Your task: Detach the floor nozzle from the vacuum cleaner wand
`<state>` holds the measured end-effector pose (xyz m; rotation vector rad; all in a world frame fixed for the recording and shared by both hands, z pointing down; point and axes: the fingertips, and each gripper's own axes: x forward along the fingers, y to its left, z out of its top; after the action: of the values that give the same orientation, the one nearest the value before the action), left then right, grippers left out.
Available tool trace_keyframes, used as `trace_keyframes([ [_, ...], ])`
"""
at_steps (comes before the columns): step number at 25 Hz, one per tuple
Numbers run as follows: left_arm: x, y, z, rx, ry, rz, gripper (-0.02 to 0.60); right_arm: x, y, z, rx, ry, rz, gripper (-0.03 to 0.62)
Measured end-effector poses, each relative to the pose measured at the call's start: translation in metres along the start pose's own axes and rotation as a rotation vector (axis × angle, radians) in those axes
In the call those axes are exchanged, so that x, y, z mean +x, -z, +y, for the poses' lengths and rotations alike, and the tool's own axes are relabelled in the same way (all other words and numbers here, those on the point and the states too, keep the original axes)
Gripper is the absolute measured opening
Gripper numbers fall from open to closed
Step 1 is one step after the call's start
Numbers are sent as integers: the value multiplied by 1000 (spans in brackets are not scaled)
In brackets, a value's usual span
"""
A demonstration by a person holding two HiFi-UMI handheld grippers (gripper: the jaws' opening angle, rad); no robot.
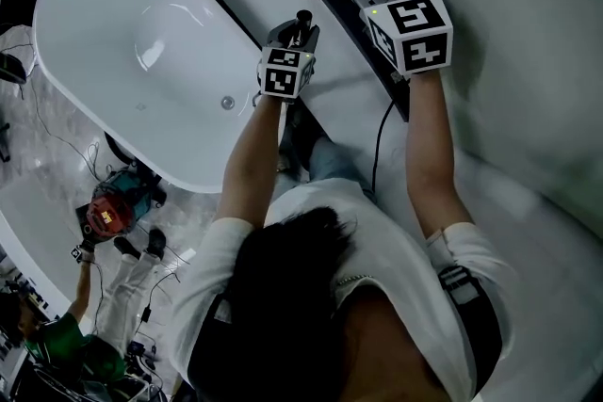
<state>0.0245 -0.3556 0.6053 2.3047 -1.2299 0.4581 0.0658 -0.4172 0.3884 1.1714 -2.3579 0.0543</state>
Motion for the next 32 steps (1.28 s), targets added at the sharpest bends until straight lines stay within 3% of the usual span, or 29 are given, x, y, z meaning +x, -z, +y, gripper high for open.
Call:
trace_keyframes([
  [32,37,2,25,-6,-14,83,138,14,20,-3,66,-19,31,215],
])
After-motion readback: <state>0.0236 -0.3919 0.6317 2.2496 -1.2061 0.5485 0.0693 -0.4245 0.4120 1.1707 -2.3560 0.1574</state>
